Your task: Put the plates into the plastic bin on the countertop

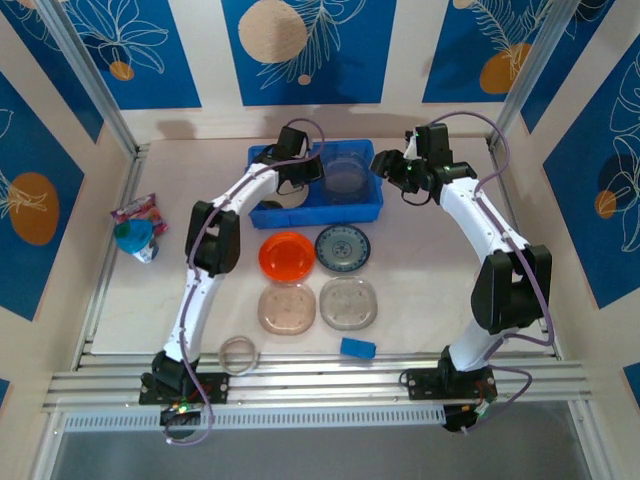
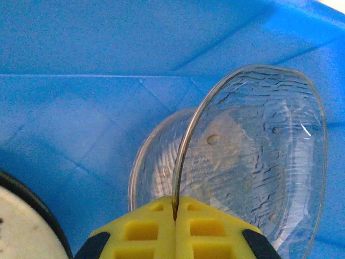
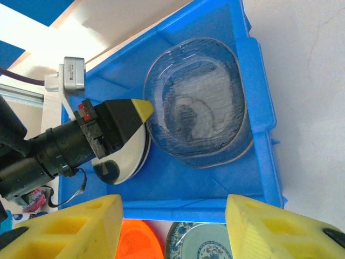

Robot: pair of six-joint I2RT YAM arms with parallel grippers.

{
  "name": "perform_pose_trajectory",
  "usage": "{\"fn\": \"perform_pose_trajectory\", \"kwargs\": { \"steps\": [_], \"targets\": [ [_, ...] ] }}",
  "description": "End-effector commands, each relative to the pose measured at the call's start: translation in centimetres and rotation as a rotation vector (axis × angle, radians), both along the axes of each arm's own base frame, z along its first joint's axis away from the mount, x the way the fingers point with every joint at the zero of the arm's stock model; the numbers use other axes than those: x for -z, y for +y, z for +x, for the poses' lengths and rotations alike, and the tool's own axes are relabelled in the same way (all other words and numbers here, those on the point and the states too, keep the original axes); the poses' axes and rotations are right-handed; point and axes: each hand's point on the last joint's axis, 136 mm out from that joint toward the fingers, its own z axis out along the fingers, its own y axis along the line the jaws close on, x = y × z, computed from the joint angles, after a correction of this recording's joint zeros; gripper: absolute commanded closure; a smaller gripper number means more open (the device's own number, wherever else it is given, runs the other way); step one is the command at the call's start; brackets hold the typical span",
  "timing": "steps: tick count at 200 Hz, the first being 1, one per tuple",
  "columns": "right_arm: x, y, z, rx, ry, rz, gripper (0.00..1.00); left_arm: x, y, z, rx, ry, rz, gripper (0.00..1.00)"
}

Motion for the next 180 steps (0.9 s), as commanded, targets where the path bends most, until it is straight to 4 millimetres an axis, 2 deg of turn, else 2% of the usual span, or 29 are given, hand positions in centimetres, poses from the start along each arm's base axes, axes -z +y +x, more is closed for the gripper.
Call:
{"fn": "perform_pose_trajectory", "kwargs": {
  "steps": [1, 36, 57, 70, 101, 135, 180],
  "targets": [
    [-0.7, 0.2, 0.2, -0.011, 0.000, 0.022, 0.46, 0.6, -0.4, 0.0, 0.012, 0.015, 0.010, 1.00],
    [-0.5, 0.2, 0.2, -0.018, 0.010, 0.003, 0.46, 1.4, -0.5, 0.1, 0.006, 0.031, 0.021, 1.00],
    [-0.9, 0.3, 0.3, -0.025, 0.005, 0.002, 0.45, 1.6, -0.5, 0.1, 0.004, 0.030, 0.024, 0.86],
    [-1.0, 0.4, 0.3, -0.026, 0.001, 0.003, 0.45, 1.8, -0.5, 0.1, 0.002, 0.034, 0.025, 0.73],
    [-1.5, 0.7, 0.2, -0.033, -0.012, -0.001, 0.45, 1.1, -1.0, 0.3, 0.017, 0.019, 0.005, 0.66],
    [-2.2, 1.0, -0.4, -0.051, -0.029, -0.011, 0.45, -0.9, -1.5, 0.5, 0.029, -0.018, -0.018, 0.59],
    [-1.8, 1.1, -2.8, -0.068, -0.032, -0.073, 0.41, -5.3, -2.0, 0.1, 0.056, -0.105, -0.020, 0.41]
  ]
}}
